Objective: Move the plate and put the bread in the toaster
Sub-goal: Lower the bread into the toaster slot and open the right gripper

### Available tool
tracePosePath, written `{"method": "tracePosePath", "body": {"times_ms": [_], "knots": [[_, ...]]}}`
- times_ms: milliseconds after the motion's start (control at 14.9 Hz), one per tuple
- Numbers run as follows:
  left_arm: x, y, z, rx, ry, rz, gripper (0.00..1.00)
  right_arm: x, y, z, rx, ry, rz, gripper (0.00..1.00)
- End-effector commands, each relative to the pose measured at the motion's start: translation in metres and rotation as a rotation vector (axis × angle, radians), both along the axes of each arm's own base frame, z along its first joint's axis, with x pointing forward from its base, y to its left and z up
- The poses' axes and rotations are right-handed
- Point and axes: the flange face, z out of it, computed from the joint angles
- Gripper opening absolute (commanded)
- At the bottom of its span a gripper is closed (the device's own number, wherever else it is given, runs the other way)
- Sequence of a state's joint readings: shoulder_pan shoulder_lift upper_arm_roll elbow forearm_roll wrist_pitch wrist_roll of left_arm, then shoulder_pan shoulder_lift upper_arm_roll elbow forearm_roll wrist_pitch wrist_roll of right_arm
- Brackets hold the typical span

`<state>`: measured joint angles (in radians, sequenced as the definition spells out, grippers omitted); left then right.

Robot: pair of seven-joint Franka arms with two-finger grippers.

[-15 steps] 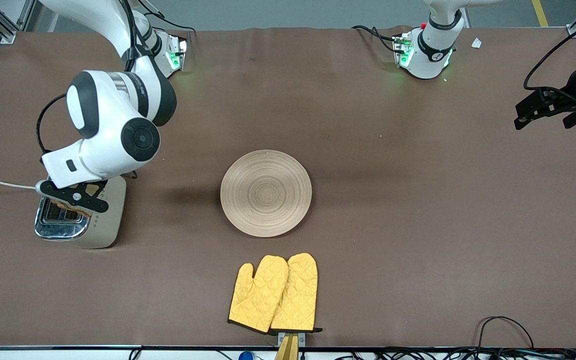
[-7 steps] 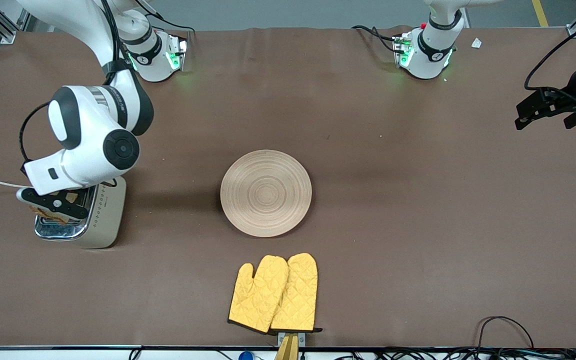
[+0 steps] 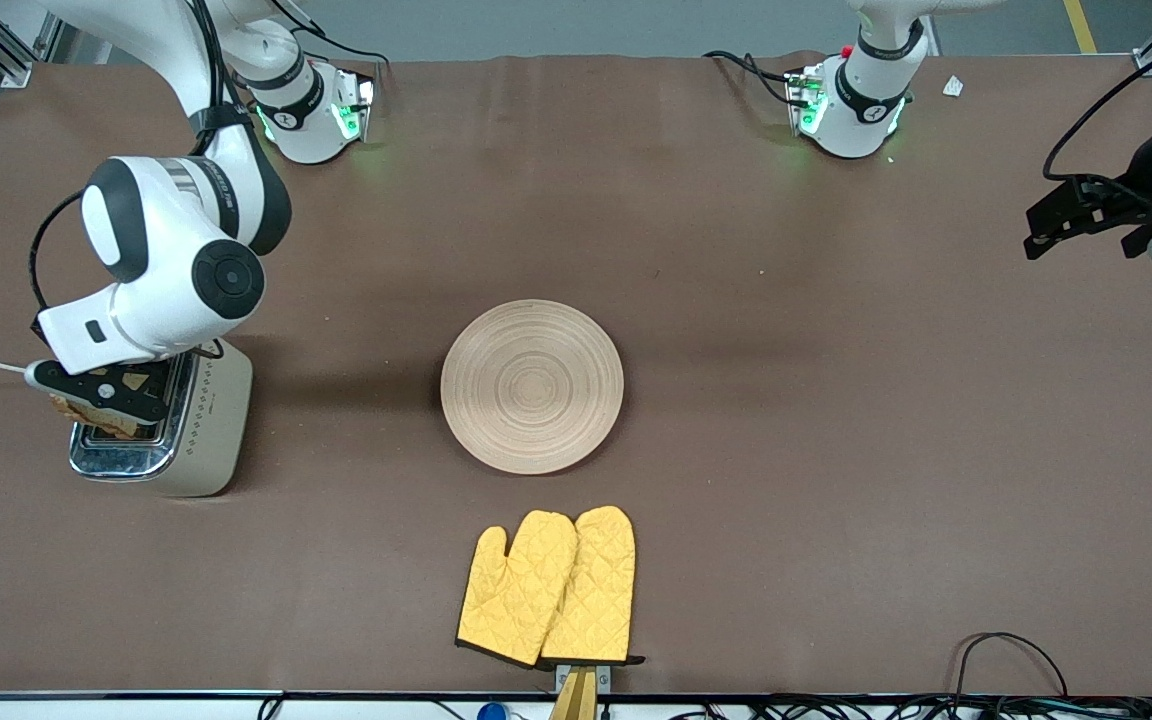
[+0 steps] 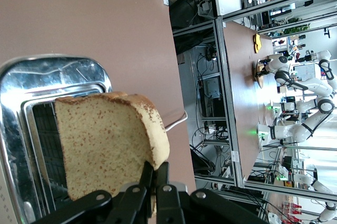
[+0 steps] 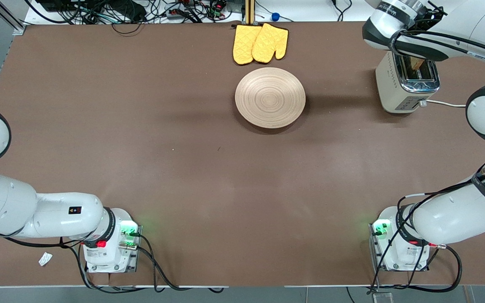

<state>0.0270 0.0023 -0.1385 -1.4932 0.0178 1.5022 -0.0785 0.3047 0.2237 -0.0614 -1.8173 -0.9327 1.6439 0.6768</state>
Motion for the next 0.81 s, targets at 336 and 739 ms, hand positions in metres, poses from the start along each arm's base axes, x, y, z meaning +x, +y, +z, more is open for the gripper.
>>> {"method": "tracePosePath", "body": {"times_ms": [336, 739], "knots": [[-0.009, -0.019, -0.014, 0.000, -0.008, -0.046, 1.00, -0.021, -0.002, -0.013, -0.008, 0.006, 0.041, 0.00], [-0.016, -0.030, -0.019, 0.007, -0.004, -0.061, 1.00, -0.020, 0.000, -0.020, -0.003, 0.011, 0.052, 0.00]]}}
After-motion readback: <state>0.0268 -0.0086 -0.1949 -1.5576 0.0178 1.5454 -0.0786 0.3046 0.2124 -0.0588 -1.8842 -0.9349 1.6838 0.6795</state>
